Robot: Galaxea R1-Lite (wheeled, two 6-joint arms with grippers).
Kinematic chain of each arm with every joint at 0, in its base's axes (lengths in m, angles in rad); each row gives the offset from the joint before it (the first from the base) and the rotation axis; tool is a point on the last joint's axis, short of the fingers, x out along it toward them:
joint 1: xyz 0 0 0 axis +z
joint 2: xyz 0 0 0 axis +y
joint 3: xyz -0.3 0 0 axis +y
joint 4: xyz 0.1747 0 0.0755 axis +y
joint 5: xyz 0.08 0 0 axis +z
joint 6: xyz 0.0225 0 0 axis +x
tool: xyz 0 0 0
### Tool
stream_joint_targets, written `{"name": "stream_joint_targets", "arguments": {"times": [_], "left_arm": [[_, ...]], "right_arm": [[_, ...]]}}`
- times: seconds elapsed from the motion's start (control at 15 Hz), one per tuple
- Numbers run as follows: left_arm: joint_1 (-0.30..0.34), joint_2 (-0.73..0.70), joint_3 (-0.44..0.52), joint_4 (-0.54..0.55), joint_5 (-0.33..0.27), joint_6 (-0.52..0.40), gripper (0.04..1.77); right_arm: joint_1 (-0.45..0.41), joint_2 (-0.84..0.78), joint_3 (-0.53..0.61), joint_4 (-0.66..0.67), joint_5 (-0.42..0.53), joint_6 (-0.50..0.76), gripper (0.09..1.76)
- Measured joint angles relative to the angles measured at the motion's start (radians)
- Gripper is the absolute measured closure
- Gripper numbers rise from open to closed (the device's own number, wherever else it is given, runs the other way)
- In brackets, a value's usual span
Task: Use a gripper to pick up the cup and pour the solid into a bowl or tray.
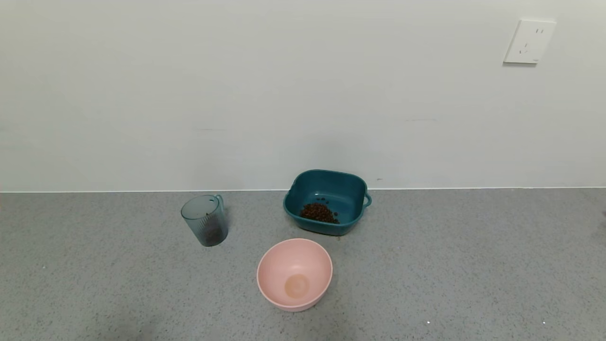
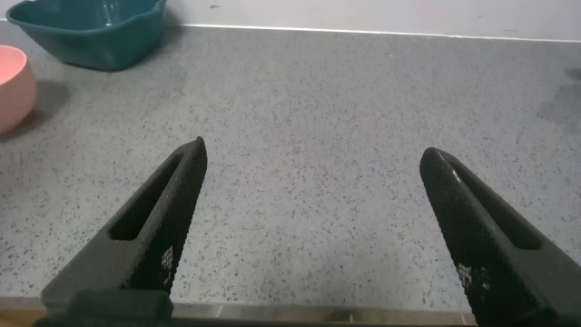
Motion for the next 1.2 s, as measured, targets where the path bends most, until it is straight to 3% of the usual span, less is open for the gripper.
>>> {"name": "stream_joint_targets", "arguments": {"times": [0.47,0.93,1.07,1.2], "left_arm": [[0.011,-0.239,0.011,0.168,0.01,0.002,0.09],[0.03,-0.444,0.155,0.16,0.0,-0.011,0.09],[0.03,-0.47,0.231,0.082,0.007,-0.015,0.09],[0.03,-0.481,0.354,-0.104,0.014,-0.021,0.09]], "right_arm": [[0.0,0.0,0.0,0.0,0.0,0.0,0.14],[0.0,0.0,0.0,0.0,0.0,0.0,0.14],[0.0,0.0,0.0,0.0,0.0,0.0,0.14],[0.0,0.0,0.0,0.0,0.0,0.0,0.14]]}}
